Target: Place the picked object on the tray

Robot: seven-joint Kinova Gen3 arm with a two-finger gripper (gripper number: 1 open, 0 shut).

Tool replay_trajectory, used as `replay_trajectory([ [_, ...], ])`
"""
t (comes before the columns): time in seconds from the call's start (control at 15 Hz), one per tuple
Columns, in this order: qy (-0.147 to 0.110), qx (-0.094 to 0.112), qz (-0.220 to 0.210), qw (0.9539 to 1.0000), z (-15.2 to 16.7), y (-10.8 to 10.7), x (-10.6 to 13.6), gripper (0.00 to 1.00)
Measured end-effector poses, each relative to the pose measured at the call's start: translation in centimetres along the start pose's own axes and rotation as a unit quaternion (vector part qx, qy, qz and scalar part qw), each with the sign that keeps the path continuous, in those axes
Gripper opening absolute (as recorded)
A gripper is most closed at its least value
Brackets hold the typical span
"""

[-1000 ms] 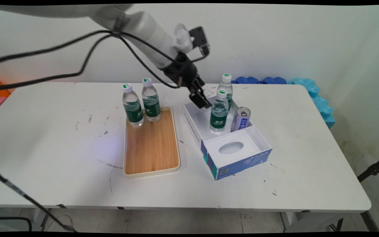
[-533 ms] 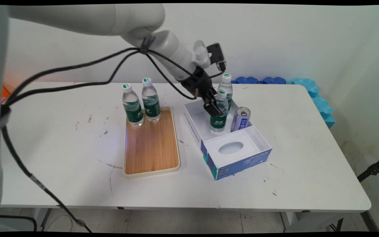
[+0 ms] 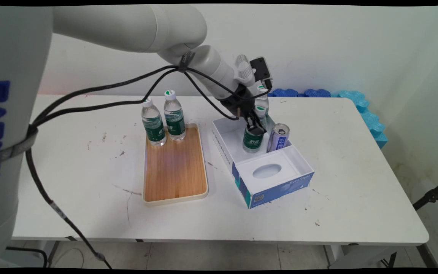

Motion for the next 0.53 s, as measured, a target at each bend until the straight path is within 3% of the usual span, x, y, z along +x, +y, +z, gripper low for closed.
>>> replay_trajectory([
  [0.53,0.008,0.008,-0.005,0.9999,-1.4,0.2,0.6,0.0],
])
